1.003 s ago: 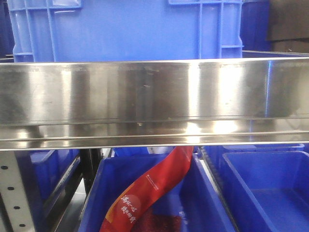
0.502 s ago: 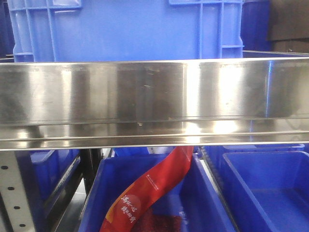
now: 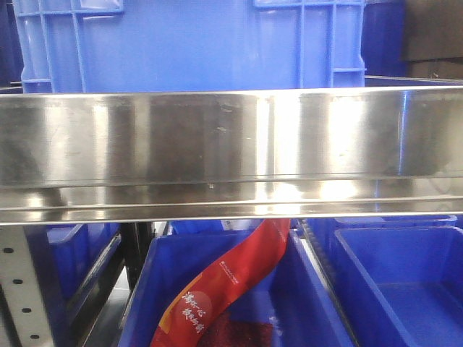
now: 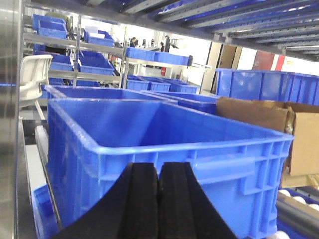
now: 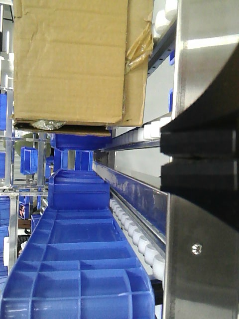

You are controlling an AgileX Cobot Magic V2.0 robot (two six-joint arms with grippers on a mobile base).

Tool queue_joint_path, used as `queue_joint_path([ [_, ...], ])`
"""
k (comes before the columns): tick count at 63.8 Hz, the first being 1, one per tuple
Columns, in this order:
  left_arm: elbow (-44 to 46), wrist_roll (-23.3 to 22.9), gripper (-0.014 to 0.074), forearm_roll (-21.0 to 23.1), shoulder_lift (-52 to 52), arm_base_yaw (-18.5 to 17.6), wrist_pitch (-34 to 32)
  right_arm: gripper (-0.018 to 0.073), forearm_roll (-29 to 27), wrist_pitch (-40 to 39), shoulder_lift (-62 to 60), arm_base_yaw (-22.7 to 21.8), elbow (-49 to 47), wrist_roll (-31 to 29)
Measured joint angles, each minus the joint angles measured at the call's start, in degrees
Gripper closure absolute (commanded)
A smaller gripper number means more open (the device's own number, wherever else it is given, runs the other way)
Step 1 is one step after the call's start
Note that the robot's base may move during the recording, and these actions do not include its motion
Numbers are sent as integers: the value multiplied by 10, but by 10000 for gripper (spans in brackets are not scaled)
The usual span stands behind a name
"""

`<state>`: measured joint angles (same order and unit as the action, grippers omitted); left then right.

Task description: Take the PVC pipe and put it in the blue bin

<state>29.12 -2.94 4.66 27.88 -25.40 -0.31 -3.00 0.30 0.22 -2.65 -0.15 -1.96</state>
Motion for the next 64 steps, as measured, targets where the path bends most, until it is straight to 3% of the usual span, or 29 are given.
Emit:
queue_joint_path([
  [9, -35, 0, 707, 0, -24, 18, -2, 727, 0, 0, 0, 0, 0, 0],
  [30, -209, 0, 707, -60, -173, 172, 3, 727, 0, 0, 0, 0, 0, 0],
  [37, -251, 0, 707, -65, -232, 206, 3, 727, 0, 0, 0, 0, 0, 0],
  [53, -291, 0, 707, -69, -275, 248, 19, 727, 0, 1, 0, 0, 0, 0],
  [64, -292, 0, 707, -69, -275, 254, 22, 727, 0, 1, 0, 0, 0, 0],
])
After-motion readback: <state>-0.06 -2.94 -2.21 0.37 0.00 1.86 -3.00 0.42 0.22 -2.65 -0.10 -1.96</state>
